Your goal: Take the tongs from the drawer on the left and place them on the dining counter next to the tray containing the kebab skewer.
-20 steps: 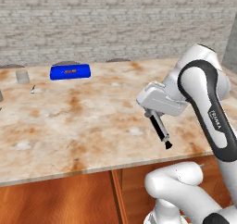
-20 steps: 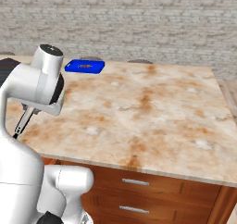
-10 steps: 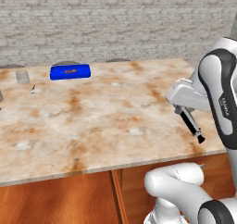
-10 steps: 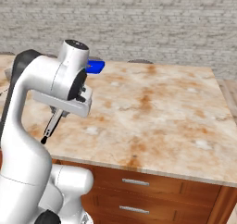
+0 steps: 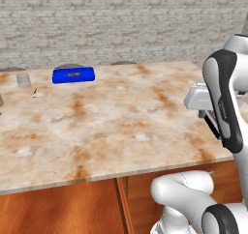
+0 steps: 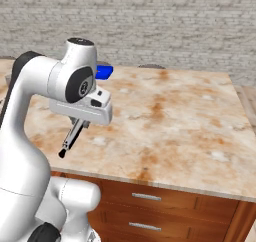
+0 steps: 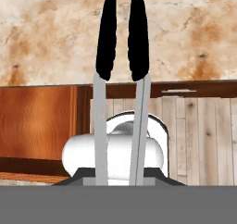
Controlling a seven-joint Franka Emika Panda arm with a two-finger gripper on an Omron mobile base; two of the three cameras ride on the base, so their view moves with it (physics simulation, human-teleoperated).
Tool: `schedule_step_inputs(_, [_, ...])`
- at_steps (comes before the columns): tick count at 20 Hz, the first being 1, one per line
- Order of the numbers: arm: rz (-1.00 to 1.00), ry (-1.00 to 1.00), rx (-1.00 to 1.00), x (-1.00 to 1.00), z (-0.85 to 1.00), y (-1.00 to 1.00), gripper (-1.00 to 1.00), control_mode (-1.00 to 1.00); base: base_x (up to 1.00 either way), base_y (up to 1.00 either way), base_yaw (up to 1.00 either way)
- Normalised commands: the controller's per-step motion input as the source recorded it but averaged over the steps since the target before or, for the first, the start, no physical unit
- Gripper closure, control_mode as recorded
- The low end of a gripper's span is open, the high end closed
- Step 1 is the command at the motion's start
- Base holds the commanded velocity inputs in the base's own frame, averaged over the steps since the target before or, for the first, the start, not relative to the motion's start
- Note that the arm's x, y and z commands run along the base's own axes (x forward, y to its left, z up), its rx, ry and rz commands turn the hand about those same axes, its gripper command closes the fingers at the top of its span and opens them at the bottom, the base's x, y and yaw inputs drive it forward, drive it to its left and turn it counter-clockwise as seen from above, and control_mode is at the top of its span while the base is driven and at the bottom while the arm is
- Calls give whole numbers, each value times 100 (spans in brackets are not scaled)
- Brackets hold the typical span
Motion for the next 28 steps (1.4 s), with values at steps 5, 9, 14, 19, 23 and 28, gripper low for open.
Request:
schedule_step_inputs(5, [-5,-1,-6,-3,0,-16,100,-100,0,0,0])
schedule_step_inputs(9, [0,0,0,0,0,0,100,-100,0,0,0])
schedule_step_inputs(14, [0,0,0,0,0,0,100,-100,0,0,0])
schedule_step_inputs(19, [0,0,0,0,0,0,100,100,-22,-23,-1])
schedule_step_inputs(23, [0,0,0,0,0,0,100,100,-97,-100,-5])
schedule_step_inputs(28, [0,0,0,0,0,0,100,100,-29,-100,0])
